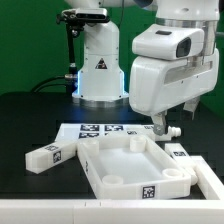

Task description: Assemble desk

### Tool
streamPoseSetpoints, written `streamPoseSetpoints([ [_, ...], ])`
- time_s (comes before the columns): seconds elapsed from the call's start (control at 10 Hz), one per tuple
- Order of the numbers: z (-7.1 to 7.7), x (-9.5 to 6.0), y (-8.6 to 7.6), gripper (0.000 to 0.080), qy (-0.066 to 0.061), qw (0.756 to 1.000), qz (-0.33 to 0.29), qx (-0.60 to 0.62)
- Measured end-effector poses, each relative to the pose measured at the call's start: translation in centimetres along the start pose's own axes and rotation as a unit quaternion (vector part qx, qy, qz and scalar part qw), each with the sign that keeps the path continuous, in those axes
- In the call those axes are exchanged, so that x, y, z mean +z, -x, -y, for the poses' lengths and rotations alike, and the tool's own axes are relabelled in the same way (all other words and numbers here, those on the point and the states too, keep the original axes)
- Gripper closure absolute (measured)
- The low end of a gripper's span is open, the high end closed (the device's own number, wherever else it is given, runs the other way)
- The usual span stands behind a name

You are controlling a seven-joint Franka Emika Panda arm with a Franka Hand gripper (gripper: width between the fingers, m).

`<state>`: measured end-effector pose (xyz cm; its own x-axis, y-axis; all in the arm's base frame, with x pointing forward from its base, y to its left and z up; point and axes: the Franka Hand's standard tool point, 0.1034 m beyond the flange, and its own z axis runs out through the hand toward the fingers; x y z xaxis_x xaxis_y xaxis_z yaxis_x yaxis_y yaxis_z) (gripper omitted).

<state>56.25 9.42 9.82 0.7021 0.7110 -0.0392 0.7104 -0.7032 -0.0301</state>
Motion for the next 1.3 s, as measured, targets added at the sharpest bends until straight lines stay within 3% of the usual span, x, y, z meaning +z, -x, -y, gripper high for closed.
streamPoseSetpoints([
  [0.4, 0.2, 0.1, 0.1, 0.0150, -0.002, 1.000, 0.001, 0.000],
  [0.5, 1.6, 0.3, 0.3, 0.0150, 0.001, 0.999, -0.001, 0.036],
  [0.7, 7.0, 1.0, 1.7, 0.0150, 0.002, 0.994, 0.001, 0.107],
  [0.8, 8.1, 1.6, 2.0, 0.0150, 0.002, 0.994, 0.002, 0.111],
  [0.9, 8.8, 2.0, 2.1, 0.0150, 0.002, 0.994, 0.003, 0.108],
  [1.2, 8.5, 2.1, 2.3, 0.0150, 0.001, 0.992, 0.000, 0.125],
  [1.3, 9.3, 3.1, 3.3, 0.0150, -0.001, 0.985, -0.006, 0.171],
])
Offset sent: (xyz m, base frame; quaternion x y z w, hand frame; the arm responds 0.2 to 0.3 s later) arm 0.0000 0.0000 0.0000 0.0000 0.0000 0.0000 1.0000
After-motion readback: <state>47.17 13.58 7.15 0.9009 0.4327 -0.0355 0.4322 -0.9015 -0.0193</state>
